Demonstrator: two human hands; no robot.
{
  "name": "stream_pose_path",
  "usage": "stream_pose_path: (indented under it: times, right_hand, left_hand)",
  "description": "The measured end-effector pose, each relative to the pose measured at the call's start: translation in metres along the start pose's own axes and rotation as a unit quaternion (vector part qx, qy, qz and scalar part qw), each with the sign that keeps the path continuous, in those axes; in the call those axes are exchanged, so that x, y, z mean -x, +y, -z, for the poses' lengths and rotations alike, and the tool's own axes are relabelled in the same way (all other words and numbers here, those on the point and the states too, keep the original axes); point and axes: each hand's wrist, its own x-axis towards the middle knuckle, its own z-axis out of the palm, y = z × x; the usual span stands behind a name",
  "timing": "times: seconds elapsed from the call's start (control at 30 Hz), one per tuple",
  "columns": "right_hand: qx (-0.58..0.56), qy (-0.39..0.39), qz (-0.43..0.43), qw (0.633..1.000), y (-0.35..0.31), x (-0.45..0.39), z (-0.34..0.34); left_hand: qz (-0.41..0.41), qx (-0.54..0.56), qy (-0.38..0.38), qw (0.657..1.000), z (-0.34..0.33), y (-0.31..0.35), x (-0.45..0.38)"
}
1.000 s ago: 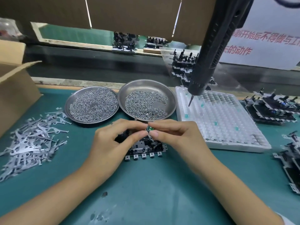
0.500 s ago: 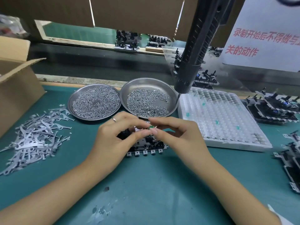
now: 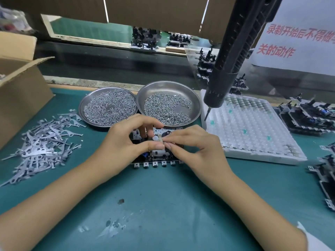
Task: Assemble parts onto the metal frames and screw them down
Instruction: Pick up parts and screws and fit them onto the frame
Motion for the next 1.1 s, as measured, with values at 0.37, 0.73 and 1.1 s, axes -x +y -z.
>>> stream_pose_path:
  times: [0.37,0.73,1.1]
  right_hand:
    - [0.152,-0.006,0.151,0.977,0.011,0.005,-0.017]
    - [0.172,-0.030,0.161,0.971,0.012,0.005,-0.017]
    - [0.068,-0.021,0.076,0.995,0.008,0.006,-0.016]
  left_hand:
    - [0.061,0.052,0.106,0.991,0.000,-0.001,0.012]
    - [-0.023,-0.073,0.010,0.997,0.001,0.002,0.015]
    - [-0.083,-0.166,-0.059,0.981,0.000,-0.006,0.017]
